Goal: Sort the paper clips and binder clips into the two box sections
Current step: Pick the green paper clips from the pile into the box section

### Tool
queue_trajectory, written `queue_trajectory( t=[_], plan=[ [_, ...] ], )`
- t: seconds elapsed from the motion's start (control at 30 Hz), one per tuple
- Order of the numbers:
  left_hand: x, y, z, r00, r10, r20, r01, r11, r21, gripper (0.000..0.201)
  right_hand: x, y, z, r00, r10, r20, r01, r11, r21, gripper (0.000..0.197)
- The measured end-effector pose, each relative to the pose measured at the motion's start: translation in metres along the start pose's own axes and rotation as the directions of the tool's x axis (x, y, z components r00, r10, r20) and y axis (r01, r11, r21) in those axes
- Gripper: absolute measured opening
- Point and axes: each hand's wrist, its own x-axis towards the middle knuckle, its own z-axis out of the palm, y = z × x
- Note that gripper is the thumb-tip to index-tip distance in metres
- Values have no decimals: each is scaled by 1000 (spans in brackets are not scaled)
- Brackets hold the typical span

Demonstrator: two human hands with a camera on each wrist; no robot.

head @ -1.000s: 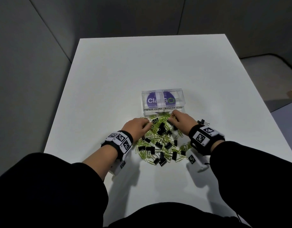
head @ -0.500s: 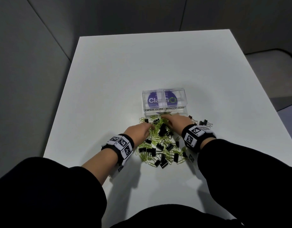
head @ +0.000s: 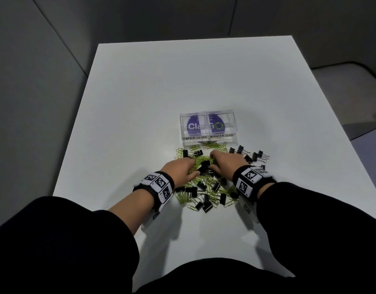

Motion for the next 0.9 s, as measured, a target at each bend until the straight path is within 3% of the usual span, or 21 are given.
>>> queue_trajectory(
  t=[0.23,0.33,0.4,0.5,0.67,0.9],
  plan=[
    [-5,-2,0,999,-34,23,39,965,-259,25,1,-1,0,999,6,54,-3,998,-63,21],
    [-6,-3,0,999,-37,26,45,928,-369,14,-1,0,-3,997,13,79,-14,1000,9,11],
    [-8,-2,-2,998,-31,50,49,912,-407,19,-5,2,-6,999,6,49,-9,999,43,14],
    [-11,-2,-7,999,2,53,17,938,-346,30,-10,5,-16,1000,-30,8,29,995,98,18],
    [-16,-1,-28,997,76,26,-70,983,-172,32,-15,7,-42,992,-105,63,96,985,141,19],
    [-4,0,-74,990,43,-137,-58,992,-110,35,2,-6,-100,994,-101,-39,105,987,119,22]
  ],
)
